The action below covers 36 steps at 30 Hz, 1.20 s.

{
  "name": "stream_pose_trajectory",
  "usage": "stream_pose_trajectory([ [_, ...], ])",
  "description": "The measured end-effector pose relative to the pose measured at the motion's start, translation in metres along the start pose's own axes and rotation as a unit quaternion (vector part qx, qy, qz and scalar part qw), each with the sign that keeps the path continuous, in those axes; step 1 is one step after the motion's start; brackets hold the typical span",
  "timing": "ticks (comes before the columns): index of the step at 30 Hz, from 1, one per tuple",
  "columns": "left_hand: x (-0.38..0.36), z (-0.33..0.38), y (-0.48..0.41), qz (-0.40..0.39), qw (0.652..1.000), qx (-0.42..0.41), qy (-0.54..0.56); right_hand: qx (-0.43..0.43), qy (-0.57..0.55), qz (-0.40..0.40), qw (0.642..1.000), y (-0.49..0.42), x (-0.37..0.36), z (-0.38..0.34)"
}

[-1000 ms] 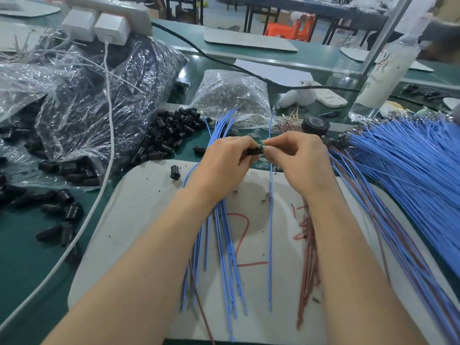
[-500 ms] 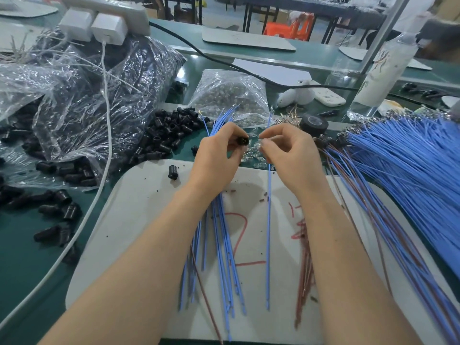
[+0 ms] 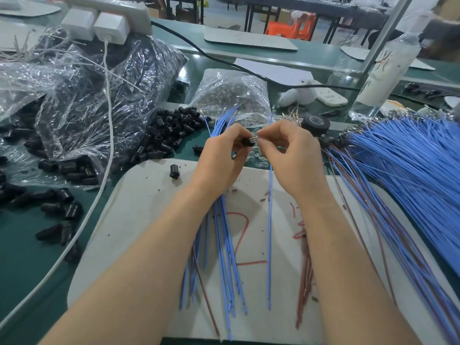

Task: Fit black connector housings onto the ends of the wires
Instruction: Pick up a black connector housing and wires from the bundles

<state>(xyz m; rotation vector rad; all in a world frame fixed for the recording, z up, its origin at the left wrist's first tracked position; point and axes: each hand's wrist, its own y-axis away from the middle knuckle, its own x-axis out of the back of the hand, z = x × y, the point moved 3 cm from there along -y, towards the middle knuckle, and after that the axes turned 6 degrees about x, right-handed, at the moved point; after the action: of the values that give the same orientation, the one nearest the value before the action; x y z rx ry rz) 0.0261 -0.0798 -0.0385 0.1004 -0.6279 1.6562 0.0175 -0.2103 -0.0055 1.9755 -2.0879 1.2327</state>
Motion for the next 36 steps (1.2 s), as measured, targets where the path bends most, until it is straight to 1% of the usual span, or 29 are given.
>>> stream_pose_trajectory([
  [5,-0.001,0.0,0.0,-0.007,1.0,-0.003,-0.022,0.029,0.052,0.017,0.998,0.001,0.001,-0.002],
  [11,-0.001,0.003,0.0,-0.011,0.999,-0.019,-0.047,0.03,0.083,0.016,0.996,0.001,0.0,0.0],
  [14,-0.001,0.003,0.0,-0.013,0.996,-0.037,-0.077,0.028,0.088,0.022,0.995,0.001,0.0,0.001],
  [17,0.0,0.005,0.0,-0.011,0.991,-0.059,-0.122,0.026,0.095,0.015,0.995,0.0,0.001,0.004],
  [20,0.003,0.004,-0.001,-0.008,0.99,-0.059,-0.126,0.015,0.093,0.004,0.996,-0.002,0.006,0.011],
  [25,0.002,0.001,-0.002,-0.037,0.988,-0.051,-0.141,0.005,0.102,-0.017,0.995,-0.002,0.005,0.017],
  [28,0.001,0.002,-0.001,-0.038,0.988,-0.051,-0.141,0.0,0.091,-0.029,0.995,-0.002,0.005,0.018],
  [33,0.001,0.005,-0.001,-0.033,0.99,-0.051,-0.129,-0.023,0.034,-0.03,0.999,-0.002,0.007,0.019],
  [36,0.001,0.005,-0.001,-0.041,0.99,-0.046,-0.123,-0.041,0.02,-0.048,0.998,-0.001,0.005,0.02],
])
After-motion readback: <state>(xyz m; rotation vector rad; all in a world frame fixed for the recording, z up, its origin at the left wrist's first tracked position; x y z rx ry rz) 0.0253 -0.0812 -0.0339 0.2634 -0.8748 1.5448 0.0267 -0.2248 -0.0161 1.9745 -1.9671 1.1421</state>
